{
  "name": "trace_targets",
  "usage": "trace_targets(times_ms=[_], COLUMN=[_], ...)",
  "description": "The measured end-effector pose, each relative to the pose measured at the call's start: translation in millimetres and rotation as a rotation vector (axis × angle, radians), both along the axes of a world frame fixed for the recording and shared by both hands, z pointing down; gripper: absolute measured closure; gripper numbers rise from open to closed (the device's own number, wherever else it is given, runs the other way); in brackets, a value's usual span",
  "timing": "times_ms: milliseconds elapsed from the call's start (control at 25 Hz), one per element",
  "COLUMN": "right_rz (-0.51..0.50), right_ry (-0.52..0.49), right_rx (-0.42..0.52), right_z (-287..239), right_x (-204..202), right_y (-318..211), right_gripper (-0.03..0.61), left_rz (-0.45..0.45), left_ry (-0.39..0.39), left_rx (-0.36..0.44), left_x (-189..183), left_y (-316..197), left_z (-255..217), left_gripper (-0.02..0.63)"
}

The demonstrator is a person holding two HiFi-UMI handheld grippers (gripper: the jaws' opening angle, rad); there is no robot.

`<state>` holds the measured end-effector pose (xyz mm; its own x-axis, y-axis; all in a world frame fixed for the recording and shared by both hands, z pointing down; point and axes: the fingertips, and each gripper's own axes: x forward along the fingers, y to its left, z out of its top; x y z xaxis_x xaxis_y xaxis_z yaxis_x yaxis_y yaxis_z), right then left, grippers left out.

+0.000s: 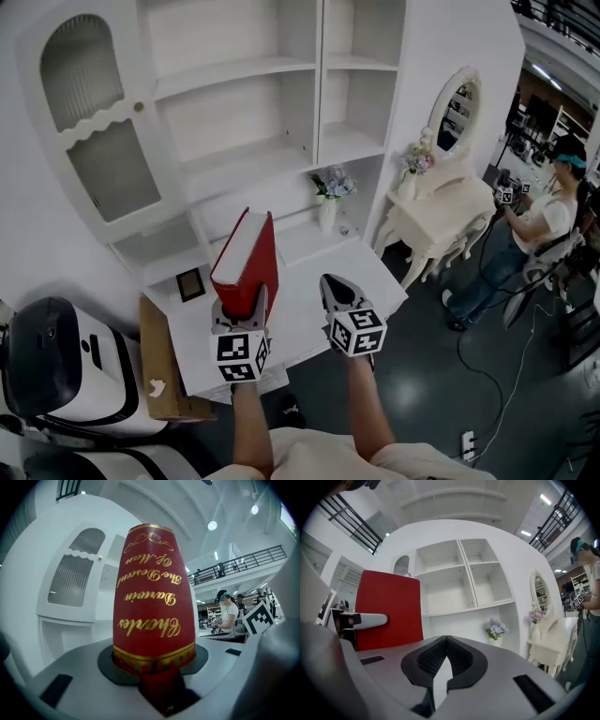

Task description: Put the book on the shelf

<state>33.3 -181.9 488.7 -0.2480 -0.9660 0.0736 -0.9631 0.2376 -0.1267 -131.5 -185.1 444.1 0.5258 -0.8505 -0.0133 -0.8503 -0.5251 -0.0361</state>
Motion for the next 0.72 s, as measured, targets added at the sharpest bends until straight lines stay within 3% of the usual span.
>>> trace_targets(times_ms=[360, 560, 720], right_rz=[0.006, -0.009, -0.045], right_ry=[-0.001, -0.004, -0.001], right_rx=[0.004, -0.009, -0.023], right_z=[-10.4, -6.8, -0.7], right_x=[-19.8, -20.6, -18.5], right_y=[-98.4, -127.1, -143.8], right_gripper=[0.552, 0.552, 0.552], left_rz=[0.028, 0.01, -0.02], left_ry=[0.012, -0.039, -0.035], left_rx=[0.038, 0.037, 0.026], left_x=[-7.5, -3.0, 0.1], left_y=[-89.7, -118.1, -131.6], left_z=[-20.6, -15.7, -11.1], left_gripper=[0.419, 0.419, 0.419])
